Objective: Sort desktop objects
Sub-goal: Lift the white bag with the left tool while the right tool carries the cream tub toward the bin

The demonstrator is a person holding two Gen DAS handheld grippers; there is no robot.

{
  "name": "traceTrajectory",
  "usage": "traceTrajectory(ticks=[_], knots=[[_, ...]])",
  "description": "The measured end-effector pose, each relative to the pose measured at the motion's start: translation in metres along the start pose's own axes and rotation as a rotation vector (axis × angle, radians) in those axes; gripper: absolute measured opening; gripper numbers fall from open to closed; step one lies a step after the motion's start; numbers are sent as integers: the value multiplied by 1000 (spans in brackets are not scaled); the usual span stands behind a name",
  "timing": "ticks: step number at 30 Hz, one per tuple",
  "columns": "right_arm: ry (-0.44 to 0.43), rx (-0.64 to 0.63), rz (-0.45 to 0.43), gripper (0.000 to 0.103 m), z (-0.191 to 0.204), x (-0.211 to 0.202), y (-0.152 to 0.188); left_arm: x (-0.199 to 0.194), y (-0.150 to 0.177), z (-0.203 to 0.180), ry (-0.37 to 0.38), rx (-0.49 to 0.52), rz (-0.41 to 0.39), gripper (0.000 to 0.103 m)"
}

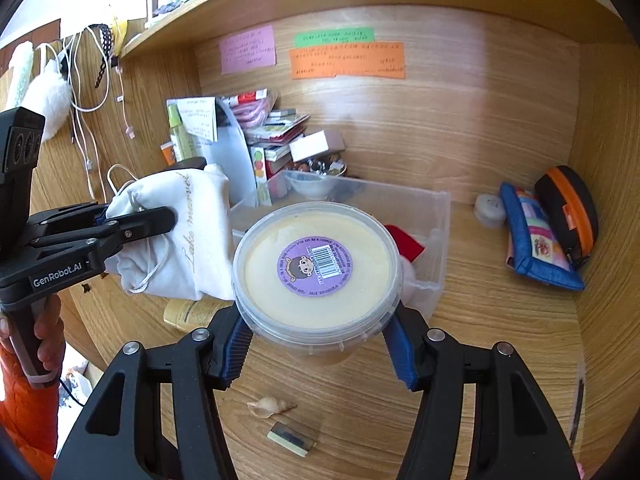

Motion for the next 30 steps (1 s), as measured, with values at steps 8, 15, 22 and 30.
traceTrajectory(ticks=[8,15,22,30], knots=[[14,7,-42,55,-8,-7,-18,2,-23,0,-26,17,-39,24],[25,5,-74,55,-14,-10,-36,7,-41,-1,-30,29,-60,24],[28,9,-95,55,-21,-6,-52,15,-56,2,-29,36,-70,24],[30,6,-100,55,-26,6,-68,28,-70,8,-23,40,-68,24]])
Point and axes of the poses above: each gripper's, at about its wrist camera, not at the fingertips, and x roughly the way its jaws point, z to its left, y to its underside, the point moved 3 cm from there along x, roughly the way its jaws point, and after that the axes turned 1 degree about -z, right-handed, at the moved point
